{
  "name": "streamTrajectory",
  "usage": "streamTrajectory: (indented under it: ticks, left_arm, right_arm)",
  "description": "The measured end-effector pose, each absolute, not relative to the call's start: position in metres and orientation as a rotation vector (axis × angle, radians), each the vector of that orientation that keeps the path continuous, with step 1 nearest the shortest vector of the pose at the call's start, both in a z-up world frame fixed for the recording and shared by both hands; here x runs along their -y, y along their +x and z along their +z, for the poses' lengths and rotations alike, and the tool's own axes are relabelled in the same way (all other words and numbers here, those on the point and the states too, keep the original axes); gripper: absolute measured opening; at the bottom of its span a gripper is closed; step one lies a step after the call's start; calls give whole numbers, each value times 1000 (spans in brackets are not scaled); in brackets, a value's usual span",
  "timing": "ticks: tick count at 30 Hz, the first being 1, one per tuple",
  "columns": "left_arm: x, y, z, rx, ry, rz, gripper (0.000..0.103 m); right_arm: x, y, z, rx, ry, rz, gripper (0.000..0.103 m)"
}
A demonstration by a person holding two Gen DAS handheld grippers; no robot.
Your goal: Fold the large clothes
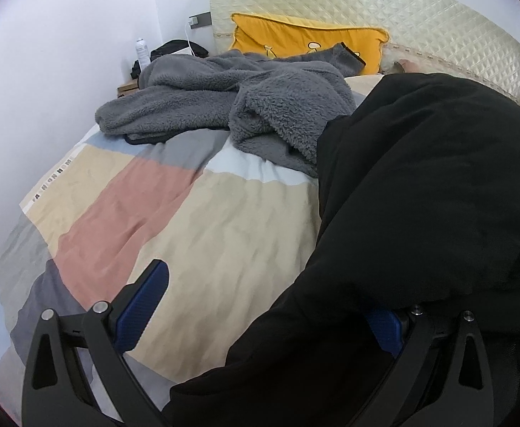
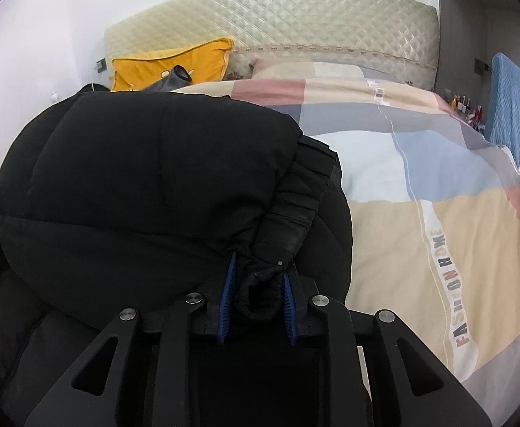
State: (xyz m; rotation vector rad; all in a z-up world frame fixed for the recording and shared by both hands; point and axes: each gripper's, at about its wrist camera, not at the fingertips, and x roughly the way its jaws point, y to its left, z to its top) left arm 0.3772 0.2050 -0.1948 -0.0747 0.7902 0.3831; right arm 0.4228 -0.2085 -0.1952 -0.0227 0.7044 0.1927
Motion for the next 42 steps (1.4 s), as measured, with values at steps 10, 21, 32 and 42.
streamTrajectory:
  ticks: [10,21,32,42]
  left_arm:
    - [-210,365,-181,-841,-105,292,101]
    - [-184,320,-134,-791,-138,159,101]
    - [-136,271,-35,-681,-129,14,101]
    - [-136,184,83,-542,-71,-16,101]
  right_arm:
    - [206,392,-171,-674,-9,226,64]
    - [186,319,-123,-596,105,227,64]
    - [187,239,-21,-447,151,214,64]
    - [169,141,75,-282,136,252,71]
